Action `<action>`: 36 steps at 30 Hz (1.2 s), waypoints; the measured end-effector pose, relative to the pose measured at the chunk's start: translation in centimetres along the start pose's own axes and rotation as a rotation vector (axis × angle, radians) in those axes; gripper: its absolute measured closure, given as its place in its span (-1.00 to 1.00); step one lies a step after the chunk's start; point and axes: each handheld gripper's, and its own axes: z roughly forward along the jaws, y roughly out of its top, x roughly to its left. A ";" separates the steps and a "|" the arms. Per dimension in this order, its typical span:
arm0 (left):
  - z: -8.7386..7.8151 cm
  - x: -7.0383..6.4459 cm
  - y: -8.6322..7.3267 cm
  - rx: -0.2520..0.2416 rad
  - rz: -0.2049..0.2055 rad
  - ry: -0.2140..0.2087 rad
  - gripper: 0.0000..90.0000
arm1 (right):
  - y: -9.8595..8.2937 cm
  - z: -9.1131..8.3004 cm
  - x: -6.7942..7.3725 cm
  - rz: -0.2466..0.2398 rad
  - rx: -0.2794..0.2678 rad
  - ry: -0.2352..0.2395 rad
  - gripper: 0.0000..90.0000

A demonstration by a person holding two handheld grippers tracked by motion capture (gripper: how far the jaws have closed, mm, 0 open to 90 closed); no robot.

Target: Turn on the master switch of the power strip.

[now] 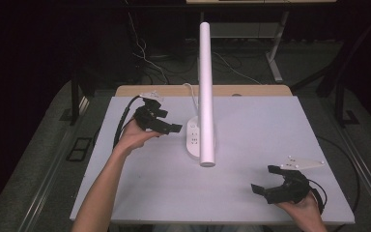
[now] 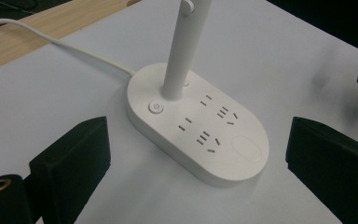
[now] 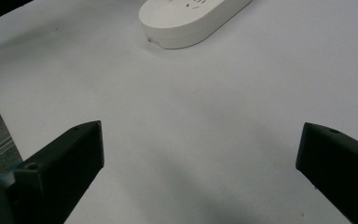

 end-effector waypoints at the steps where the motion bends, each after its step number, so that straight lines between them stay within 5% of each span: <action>1: 0.1 0.1 0.2 0.002 0.003 -0.001 -0.88 | 0.0 0.0 0.0 0.000 0.000 0.000 -0.99; 18: 2.2 0.7 1.8 0.003 -0.009 0.008 -0.80 | -0.1 0.0 -0.1 -0.003 0.001 -0.002 -0.99; 36: 5.0 1.9 1.3 0.013 -0.020 0.011 -0.67 | -0.1 0.0 -0.2 -0.007 0.006 -0.003 -0.99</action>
